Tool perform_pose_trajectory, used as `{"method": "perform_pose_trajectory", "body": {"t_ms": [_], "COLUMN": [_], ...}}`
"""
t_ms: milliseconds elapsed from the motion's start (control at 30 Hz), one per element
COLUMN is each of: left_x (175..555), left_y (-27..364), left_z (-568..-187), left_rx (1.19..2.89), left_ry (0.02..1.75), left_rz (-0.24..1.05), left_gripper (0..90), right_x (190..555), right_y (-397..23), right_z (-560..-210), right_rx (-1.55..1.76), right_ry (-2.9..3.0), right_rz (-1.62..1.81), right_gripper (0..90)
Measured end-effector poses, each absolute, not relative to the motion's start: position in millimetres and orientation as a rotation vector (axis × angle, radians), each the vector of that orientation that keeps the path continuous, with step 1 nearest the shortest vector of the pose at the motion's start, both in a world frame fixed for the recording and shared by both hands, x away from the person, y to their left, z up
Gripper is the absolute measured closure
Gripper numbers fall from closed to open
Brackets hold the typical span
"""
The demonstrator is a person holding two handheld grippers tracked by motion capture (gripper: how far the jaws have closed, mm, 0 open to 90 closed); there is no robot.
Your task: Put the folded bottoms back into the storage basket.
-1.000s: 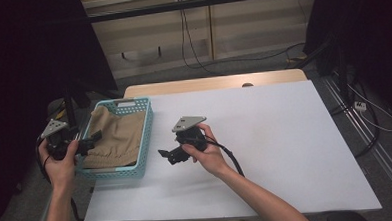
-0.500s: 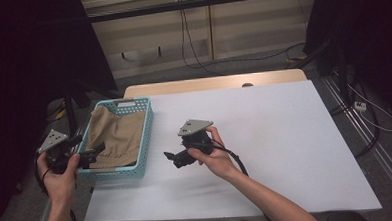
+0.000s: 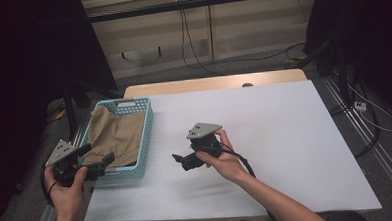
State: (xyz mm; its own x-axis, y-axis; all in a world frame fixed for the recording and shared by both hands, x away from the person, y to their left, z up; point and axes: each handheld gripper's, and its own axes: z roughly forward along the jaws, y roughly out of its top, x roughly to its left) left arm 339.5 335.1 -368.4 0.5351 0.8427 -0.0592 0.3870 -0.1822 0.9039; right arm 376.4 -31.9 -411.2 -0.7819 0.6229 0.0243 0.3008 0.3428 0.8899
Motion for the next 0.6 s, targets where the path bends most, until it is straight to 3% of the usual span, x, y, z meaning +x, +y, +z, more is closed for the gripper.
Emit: {"method": "perform_pose_trajectory", "body": {"t_ms": [600], "left_x": [336.9], "left_y": [286.4], "left_z": [-378.9], "left_rx": [1.827], "left_ry": [0.981], "left_rz": [0.529], "left_gripper": [6.0], "right_x": [368.3], "right_y": [-53.1], "right_z": [-413.1], "right_rx": [0.845], "right_ry": [2.264], "right_rz": [1.394], "right_gripper": [4.3]}}
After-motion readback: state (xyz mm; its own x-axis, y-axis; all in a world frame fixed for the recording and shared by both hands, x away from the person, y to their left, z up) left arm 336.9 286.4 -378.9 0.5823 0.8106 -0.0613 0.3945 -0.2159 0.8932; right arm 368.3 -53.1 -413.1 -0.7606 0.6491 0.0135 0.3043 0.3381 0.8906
